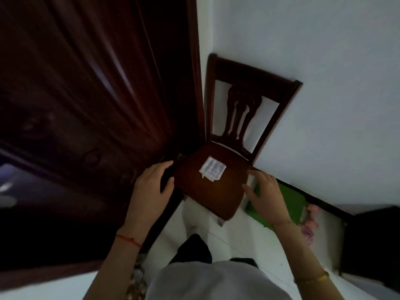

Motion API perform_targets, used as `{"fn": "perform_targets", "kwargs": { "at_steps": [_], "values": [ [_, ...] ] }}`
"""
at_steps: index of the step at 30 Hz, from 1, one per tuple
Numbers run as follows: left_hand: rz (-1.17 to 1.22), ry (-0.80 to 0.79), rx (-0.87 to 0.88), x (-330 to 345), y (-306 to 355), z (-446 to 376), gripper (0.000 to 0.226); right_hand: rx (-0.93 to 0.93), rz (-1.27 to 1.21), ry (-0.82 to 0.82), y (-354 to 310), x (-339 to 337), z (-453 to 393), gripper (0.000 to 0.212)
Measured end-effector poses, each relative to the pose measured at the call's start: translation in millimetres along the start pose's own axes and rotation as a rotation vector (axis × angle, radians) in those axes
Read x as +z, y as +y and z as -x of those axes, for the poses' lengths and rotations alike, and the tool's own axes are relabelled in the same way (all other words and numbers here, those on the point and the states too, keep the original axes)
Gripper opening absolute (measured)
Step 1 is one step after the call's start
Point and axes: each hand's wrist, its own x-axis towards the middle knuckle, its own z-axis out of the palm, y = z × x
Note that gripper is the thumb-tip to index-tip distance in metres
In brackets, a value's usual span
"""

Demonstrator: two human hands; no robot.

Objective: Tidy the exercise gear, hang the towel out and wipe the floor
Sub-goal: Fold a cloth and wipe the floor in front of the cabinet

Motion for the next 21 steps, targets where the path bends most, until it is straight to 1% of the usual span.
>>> {"fn": "perform_targets", "kwargs": {
  "at_steps": [5,9,13,16,19,21],
  "values": [
    [0.022,-0.091,0.029,16.8,-37.8,-86.7,0.042,0.130,0.013,0.024,-8.9,38.9,-52.5,0.043],
    [0.006,-0.161,0.039,60.0,-66.7,-149.9,0.042,0.226,0.026,0.003,1.9,66.1,-96.3,0.043],
    [0.001,-0.261,0.005,121.0,-95.6,-199.4,0.042,0.299,0.016,-0.023,26.3,97.4,-142.6,0.043],
    [0.036,-0.314,-0.048,175.0,-118.2,-224.4,0.040,0.345,-0.006,-0.064,51.4,128.8,-177.8,0.037],
    [0.048,-0.371,-0.103,234.8,-146.5,-241.3,0.039,0.402,-0.017,-0.121,83.0,171.0,-210.9,0.035],
    [0.046,-0.420,-0.142,276.9,-169.2,-250.4,0.039,0.406,0.013,-0.147,106.7,203.1,-231.9,0.038]
  ]
}}
